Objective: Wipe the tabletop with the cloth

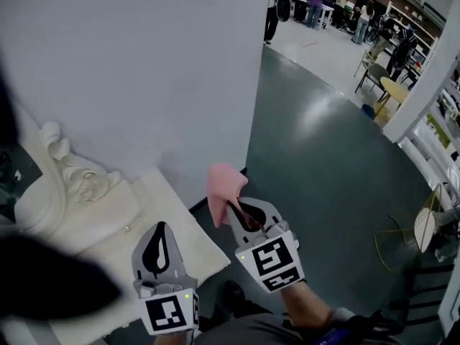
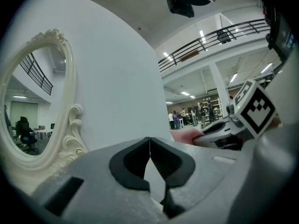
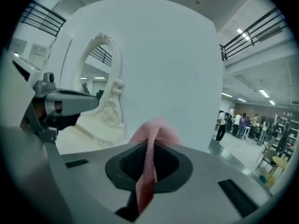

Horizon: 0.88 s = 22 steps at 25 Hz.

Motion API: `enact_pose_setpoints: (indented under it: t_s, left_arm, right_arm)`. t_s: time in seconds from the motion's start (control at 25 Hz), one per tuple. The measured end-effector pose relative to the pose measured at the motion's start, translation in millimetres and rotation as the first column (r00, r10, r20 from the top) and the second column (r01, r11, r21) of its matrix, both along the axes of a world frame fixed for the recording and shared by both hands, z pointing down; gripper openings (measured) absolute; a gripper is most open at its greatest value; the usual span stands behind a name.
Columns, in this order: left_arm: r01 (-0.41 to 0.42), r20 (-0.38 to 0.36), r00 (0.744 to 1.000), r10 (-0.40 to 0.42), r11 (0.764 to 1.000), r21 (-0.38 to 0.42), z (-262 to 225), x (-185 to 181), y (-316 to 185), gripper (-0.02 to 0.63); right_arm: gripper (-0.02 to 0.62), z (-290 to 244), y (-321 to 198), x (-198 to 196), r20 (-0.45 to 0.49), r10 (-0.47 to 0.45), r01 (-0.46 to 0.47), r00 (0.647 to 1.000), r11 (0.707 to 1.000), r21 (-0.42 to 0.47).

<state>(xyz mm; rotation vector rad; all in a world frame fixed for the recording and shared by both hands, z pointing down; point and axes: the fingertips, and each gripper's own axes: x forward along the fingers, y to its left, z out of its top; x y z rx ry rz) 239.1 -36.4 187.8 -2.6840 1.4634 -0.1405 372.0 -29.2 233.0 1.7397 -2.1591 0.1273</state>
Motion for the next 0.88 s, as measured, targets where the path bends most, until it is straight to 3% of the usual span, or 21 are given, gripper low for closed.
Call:
enact_pose_setpoints:
  t_s: [0.12, 0.24, 0.44, 0.68, 0.88]
  left_arm:
    - [0.028, -0.029, 0.999, -0.027, 0.999, 0.033, -23, -30, 9, 0.015]
    - [0.066, -0.008, 0.998, -0.065, 0.996, 0.059, -40, -66, 18, 0.015]
    - [0.128, -0.009, 0.992, -0.128, 0.988, 0.082, -52, -133, 34, 0.015]
    - [0.208, 0.009, 0.978, -0.209, 0.977, 0.055, -36, -205, 65, 0.015]
    - [0.245, 0.008, 0.969, -0.245, 0.969, 0.037, -25, -239, 83, 0.015]
  right_arm:
    - [0.021, -37, -1, -39, 0.027, -0.058, 0.056, 0.998, 0.996, 0.074]
    - [0.021, -60, 3, -83, 0.029, -0.117, 0.112, 0.993, 0.985, 0.132]
    - [0.021, -67, 20, -163, 0.055, -0.209, 0.194, 0.976, 0.961, 0.198]
    - [0.021, -48, 51, -237, 0.07, -0.29, 0.272, 0.954, 0.942, 0.197]
    - [0.021, -39, 64, -264, 0.071, -0.3, 0.285, 0.951, 0.944, 0.168]
